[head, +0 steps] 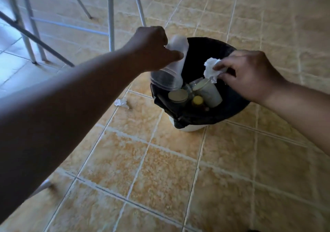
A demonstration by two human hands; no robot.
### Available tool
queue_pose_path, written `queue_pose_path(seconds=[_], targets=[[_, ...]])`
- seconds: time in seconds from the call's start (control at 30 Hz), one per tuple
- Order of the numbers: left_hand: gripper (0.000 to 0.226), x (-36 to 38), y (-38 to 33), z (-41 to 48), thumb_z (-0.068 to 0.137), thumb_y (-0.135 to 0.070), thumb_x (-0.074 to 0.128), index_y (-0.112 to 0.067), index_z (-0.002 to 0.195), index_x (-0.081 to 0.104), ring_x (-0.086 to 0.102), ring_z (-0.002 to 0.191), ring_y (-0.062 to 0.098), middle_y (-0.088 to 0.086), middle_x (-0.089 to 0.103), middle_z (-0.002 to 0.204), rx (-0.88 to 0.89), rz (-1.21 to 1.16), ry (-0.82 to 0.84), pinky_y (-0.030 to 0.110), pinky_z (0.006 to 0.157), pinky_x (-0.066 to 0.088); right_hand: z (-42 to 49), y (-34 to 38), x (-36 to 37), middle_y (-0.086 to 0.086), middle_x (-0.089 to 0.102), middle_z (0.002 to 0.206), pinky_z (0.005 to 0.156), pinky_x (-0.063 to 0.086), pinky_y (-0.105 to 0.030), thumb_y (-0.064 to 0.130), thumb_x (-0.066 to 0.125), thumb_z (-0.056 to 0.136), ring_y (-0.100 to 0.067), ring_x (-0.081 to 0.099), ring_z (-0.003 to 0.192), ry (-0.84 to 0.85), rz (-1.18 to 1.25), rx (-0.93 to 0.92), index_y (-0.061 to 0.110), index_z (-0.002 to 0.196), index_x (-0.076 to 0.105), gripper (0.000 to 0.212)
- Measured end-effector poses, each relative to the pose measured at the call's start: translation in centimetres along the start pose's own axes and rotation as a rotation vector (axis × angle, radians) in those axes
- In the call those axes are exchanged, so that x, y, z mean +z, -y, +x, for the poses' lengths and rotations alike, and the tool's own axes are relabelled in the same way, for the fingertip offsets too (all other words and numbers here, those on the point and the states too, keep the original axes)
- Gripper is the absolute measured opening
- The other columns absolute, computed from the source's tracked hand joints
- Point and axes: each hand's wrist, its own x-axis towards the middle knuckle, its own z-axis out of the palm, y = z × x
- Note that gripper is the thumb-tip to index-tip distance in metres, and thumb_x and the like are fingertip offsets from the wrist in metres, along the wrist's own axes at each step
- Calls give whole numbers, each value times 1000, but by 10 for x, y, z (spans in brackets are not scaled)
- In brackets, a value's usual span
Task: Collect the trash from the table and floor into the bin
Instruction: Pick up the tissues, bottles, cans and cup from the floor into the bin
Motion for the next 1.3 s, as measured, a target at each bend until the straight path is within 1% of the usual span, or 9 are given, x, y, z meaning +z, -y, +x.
queue_pose_path(seconds=[0.13,0.27,0.4,0.7,0.77,0.9,1.0,1.13,1.3], targets=[[54,29,-16,3,85,-56,64,-6,108,65,61,98,32,15,67,105,38,48,63,33,77,44,-19,-10,11,-14,67,91,78,53,-37,7,75,80,-33,65,84,57,5,39,10,106,75,26],[47,47,-8,3,84,-56,62,-17,110,64,61,98,25,5,65,99,12,48,55,27,72,37,-29,-15,13,-9,68,102,82,54,-42,16,72,82,-29,65,93,122,30,96,19,113,73,32],[47,55,8,0,82,-55,65,-21,115,61,63,93,21,2,68,99,-2,-12,22,31,80,52,-33,-13,15,-2,65,108,87,51,-44,28,70,84,-25,58,105,164,51,136,24,119,70,35],[40,72,31,-21,86,-33,63,-10,119,63,62,105,32,10,63,118,313,4,-68,45,86,52,-28,-5,22,-6,67,103,87,46,-35,37,70,87,-26,57,104,82,43,108,14,116,72,37],[44,77,34,-21,88,-31,62,-6,125,61,56,120,32,13,60,128,344,13,-75,46,99,48,-25,6,26,-7,67,105,88,44,-32,39,69,89,-26,58,105,49,60,72,10,115,71,39],[58,77,42,-12,95,-41,50,-3,140,49,35,141,33,15,46,148,354,37,-111,47,119,23,-16,37,32,-10,65,119,98,37,-24,48,56,90,-25,55,117,26,110,7,6,126,64,56],[65,72,63,-5,97,-47,38,-5,145,42,33,144,31,16,41,152,277,-7,-127,49,120,21,-7,67,36,-14,55,138,110,29,-28,52,52,91,-27,43,135,72,141,-17,4,140,51,69],[63,71,115,-2,99,-48,40,-6,147,40,42,138,30,15,45,150,104,-3,-156,46,112,37,11,105,47,-10,24,161,122,16,-36,65,42,91,-23,15,151,249,66,-87,7,154,24,88],[62,81,180,-2,95,-44,53,-8,144,39,44,133,36,16,44,147,-91,224,41,50,104,43,30,124,64,-6,-5,166,123,5,-35,64,41,94,-19,-8,152,381,-2,-117,8,157,7,92]])
